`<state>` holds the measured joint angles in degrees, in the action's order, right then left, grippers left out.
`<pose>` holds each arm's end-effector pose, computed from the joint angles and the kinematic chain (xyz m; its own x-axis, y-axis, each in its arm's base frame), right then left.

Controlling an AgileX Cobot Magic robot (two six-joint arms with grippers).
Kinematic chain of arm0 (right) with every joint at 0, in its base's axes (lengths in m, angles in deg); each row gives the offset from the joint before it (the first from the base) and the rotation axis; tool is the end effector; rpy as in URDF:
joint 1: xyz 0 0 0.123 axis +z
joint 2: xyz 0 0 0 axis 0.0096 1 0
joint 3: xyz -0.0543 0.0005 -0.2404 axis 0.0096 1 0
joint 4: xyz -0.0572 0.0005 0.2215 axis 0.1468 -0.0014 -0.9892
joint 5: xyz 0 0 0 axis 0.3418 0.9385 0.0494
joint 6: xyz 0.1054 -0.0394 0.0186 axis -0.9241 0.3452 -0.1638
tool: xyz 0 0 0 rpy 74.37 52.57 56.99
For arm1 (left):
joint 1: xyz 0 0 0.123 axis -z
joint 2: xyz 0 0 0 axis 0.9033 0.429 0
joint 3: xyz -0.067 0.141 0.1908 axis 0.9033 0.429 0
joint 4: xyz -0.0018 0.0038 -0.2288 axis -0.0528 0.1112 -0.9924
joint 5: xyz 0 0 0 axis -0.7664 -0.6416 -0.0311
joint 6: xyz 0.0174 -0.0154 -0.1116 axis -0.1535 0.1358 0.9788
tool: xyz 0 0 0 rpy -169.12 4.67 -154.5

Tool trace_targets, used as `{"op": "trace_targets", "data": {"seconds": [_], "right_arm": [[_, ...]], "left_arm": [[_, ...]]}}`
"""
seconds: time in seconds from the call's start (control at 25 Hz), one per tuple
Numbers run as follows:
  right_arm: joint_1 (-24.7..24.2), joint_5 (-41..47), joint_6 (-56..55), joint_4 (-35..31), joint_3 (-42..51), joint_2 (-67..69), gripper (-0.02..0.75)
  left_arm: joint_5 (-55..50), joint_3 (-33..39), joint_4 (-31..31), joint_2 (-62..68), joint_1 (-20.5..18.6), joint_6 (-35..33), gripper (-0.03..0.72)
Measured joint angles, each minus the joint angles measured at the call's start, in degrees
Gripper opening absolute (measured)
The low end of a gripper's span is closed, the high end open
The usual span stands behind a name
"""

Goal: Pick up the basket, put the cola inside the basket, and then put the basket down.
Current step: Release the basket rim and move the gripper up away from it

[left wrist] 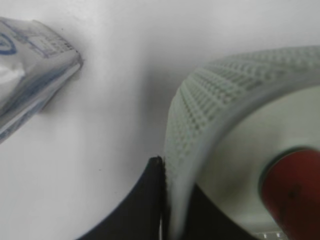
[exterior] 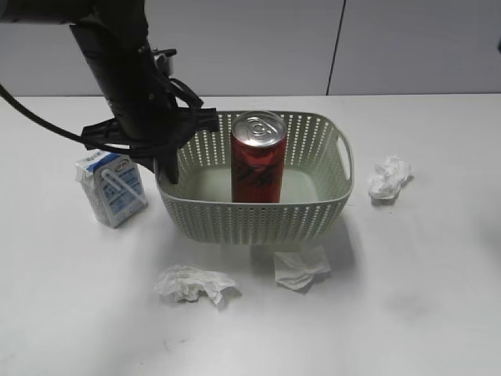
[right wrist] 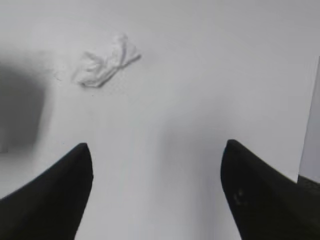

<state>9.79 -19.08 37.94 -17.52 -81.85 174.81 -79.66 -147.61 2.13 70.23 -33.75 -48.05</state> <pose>0.3032 0.0452 0.3106 -0.8700 -0.2327 -0.4346 -0.2246 0.9719 -0.0709 0.3048 -0.2073 0.1700 -0.9987 -0.0325 -0.0389 -0.0218 0.9681 -0.2495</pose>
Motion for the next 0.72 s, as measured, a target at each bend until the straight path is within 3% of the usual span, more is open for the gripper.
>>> {"op": "trace_targets", "data": {"seconds": [0.16, 0.44, 0.72], "right_arm": [[-3.4, 0.0, 0.2, -1.1, 6.1, -5.9, 0.599], [-3.5, -0.4, 0.3, -2.1, 21.6, -21.2, 0.595], [-3.5, -6.3, 0.3, -2.1, 41.7, -39.4, 0.594]], "left_arm": [[-0.2, 0.0, -0.2, 0.0, 0.0, -0.1, 0.005], [-0.6, 0.0, -0.3, 0.0, 0.0, -0.1, 0.005], [-0.6, 0.0, -0.5, 0.0, 0.0, -0.1, 0.005]]}}
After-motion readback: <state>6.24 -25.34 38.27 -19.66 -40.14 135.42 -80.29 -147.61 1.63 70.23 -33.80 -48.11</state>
